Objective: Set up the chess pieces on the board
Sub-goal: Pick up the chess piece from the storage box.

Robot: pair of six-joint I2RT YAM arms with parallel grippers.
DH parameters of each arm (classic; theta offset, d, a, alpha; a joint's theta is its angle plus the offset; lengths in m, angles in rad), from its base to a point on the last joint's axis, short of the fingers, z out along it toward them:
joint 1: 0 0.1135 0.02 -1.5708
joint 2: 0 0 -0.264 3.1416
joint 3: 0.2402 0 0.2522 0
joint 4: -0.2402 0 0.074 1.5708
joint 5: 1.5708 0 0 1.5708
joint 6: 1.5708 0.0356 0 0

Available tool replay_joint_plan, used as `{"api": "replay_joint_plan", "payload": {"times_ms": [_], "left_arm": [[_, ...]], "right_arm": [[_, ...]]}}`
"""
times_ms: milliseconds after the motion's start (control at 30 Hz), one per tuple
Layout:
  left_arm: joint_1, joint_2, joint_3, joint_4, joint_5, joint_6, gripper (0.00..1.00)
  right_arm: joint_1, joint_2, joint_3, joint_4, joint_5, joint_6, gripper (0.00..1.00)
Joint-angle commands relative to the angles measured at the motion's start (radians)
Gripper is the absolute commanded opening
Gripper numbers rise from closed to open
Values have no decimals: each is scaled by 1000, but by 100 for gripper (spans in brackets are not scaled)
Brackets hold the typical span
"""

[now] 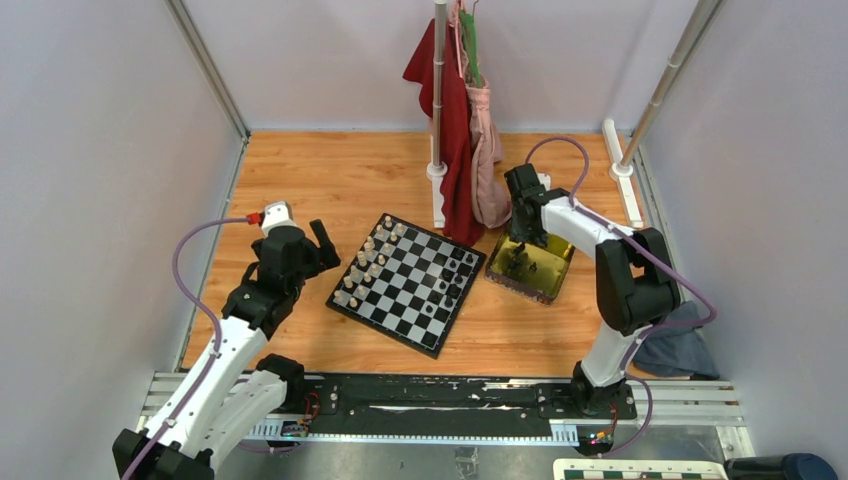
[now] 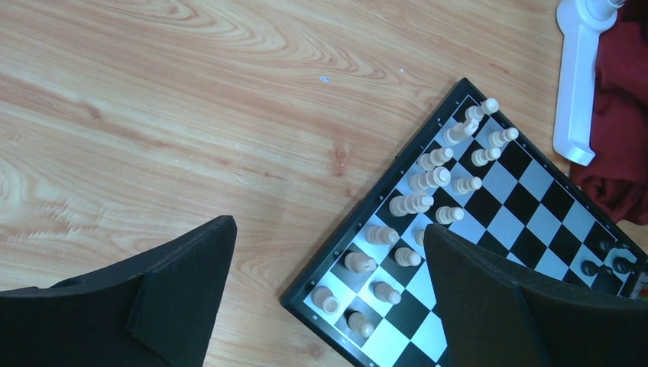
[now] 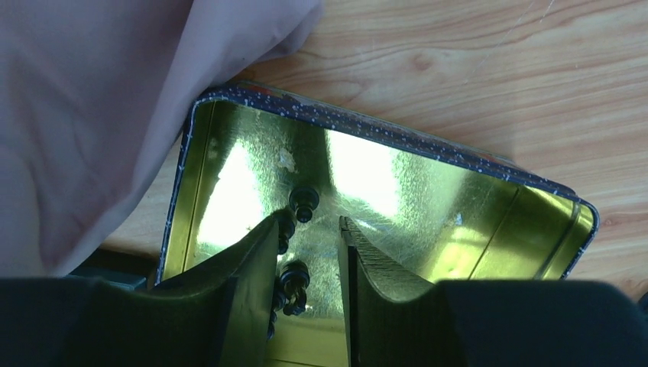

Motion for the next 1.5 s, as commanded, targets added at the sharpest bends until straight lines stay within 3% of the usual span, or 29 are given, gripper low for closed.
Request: {"api": "replay_joint_plan", "payload": {"times_ms": [0, 367, 900, 1467], "left_arm": [[-5, 10, -11, 36, 2, 17, 100], [-5, 39, -12, 63, 0, 36, 100], [-5, 61, -23, 83, -3, 33, 100], [-5, 23, -24, 51, -2, 18, 100]], "right_arm": [[-19, 33, 29, -2, -12, -15, 38], [-24, 67, 42, 1, -20, -11, 33], [-31, 69, 41, -4, -14, -24, 0], [-33, -79, 15, -26, -12, -57, 0]]}}
